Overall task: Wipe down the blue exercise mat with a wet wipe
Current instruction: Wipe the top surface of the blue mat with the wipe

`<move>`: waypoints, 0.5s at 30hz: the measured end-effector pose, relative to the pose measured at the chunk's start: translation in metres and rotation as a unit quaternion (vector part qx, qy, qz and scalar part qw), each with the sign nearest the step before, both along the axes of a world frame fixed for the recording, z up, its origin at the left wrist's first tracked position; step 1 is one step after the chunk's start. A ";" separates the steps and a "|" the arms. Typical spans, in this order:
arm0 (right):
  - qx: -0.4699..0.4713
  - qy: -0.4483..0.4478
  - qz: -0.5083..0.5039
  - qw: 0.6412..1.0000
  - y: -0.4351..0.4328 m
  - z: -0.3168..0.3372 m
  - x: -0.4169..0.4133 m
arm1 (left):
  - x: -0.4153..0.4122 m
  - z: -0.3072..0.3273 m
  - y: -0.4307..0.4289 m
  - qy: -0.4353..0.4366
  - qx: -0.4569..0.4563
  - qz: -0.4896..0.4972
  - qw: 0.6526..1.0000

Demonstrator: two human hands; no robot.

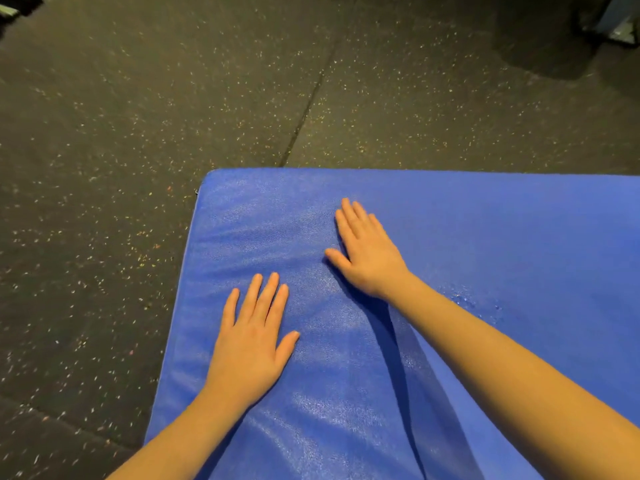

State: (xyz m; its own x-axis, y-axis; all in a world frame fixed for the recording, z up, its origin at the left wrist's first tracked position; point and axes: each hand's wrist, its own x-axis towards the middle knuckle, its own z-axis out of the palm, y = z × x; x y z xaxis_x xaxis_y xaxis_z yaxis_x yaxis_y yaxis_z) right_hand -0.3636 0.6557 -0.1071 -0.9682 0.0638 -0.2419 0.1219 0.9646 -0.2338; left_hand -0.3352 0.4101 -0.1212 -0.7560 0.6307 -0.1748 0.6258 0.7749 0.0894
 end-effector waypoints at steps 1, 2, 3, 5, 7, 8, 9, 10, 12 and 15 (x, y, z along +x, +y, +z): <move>0.016 0.004 0.028 0.999 0.006 -0.001 0.000 | 0.000 0.000 0.000 -0.001 -0.001 0.000 1.000; 0.030 0.011 0.025 0.999 0.015 -0.001 -0.005 | 0.000 0.000 0.000 -0.002 0.000 0.000 1.000; 0.039 0.016 -0.003 0.999 0.024 -0.002 -0.012 | 0.000 0.000 0.000 -0.002 0.002 0.000 1.000; 0.037 0.003 -0.095 0.995 0.035 -0.001 -0.030 | 0.000 0.001 0.000 0.002 0.005 -0.002 1.000; 0.017 -0.013 -0.149 0.989 0.029 0.001 -0.045 | -0.001 0.002 0.001 0.001 0.005 -0.002 1.000; 0.006 -0.016 -0.142 0.990 0.021 0.002 -0.049 | 0.000 0.003 0.001 0.001 0.007 -0.003 1.000; -0.003 -0.017 -0.116 0.993 0.015 0.003 -0.051 | 0.000 0.003 0.001 0.000 0.010 -0.004 1.000; -0.007 -0.018 -0.079 0.997 0.011 0.002 -0.049 | 0.000 0.003 0.000 0.001 0.012 -0.006 1.000; 0.004 -0.019 -0.015 1.000 0.018 0.003 -0.045 | -0.006 0.004 0.002 0.004 0.019 -0.013 1.000; 0.037 -0.007 -0.049 0.998 0.045 0.003 -0.049 | -0.033 0.004 0.018 0.015 0.034 -0.006 0.999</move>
State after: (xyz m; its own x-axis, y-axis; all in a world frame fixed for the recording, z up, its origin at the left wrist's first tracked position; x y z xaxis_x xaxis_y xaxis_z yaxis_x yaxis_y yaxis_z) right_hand -0.4125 0.7010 -0.1043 -0.9533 0.1756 -0.2456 0.2185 0.9626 -0.1600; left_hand -0.3685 0.4284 -0.1168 -0.7532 0.6488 -0.1085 0.6377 0.7606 0.1219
